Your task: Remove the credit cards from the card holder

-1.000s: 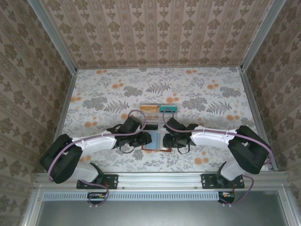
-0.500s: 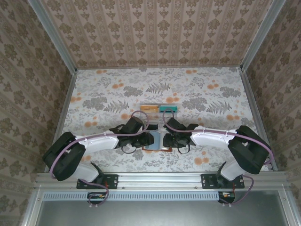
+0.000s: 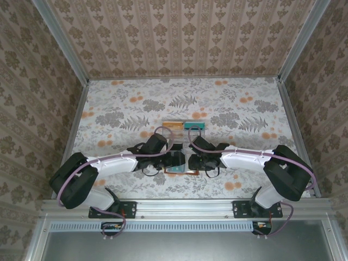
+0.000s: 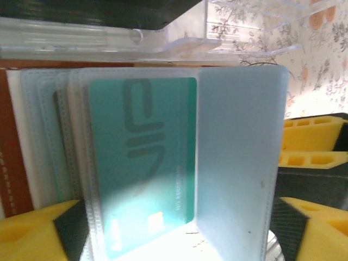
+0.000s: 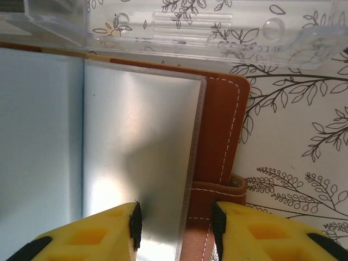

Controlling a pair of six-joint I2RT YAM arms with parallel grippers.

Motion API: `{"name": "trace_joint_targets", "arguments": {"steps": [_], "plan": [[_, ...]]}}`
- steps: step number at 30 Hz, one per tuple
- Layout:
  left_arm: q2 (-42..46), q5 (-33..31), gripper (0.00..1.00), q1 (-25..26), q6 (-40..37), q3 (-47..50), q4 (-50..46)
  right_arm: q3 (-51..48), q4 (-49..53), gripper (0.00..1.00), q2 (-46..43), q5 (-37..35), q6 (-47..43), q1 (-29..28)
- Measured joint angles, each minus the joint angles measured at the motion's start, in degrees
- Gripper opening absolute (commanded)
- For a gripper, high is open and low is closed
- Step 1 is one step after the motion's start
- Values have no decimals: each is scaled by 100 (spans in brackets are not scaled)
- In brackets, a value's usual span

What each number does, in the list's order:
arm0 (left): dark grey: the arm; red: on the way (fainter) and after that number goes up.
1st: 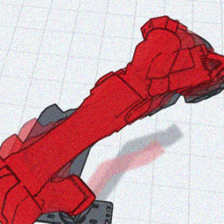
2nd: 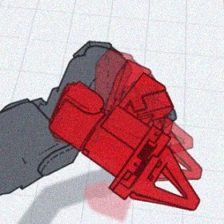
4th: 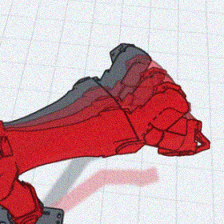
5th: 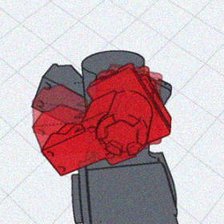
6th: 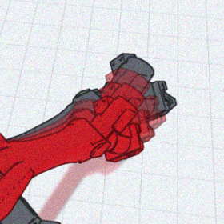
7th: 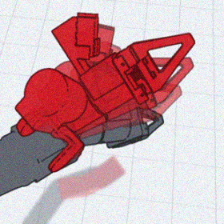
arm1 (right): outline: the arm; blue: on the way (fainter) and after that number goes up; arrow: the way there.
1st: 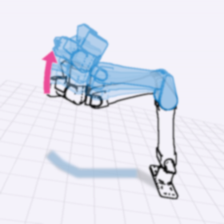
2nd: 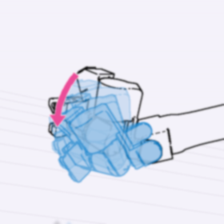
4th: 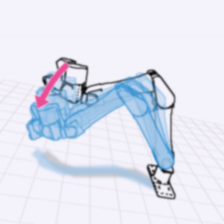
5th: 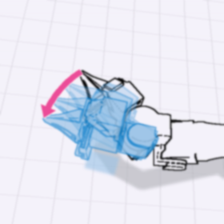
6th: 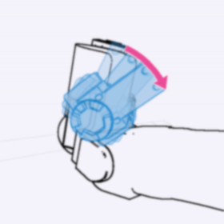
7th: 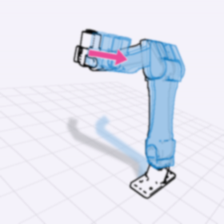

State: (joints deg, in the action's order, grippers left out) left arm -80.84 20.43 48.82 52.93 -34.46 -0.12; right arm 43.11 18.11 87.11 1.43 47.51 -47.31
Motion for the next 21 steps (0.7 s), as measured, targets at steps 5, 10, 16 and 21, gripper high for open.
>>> {"name": "trace_joint_targets", "arguments": {"steps": [5, 10, 16, 21], "plan": [[11, 0, 98, 28, -26, -68, -76, -15, -22, 44, -9, 0, 2, 2], [184, -66, 100, 28, -160, -234, -422, -52, -76, 46, -42, 0, 20, 7], [566, -136, 100, 28, -358, -446, -782, -87, -125, 47, -76, 2, 22, 20], [577, -133, 100, 28, -402, -496, -863, -122, -162, 47, -101, 4, 22, 39]]}}
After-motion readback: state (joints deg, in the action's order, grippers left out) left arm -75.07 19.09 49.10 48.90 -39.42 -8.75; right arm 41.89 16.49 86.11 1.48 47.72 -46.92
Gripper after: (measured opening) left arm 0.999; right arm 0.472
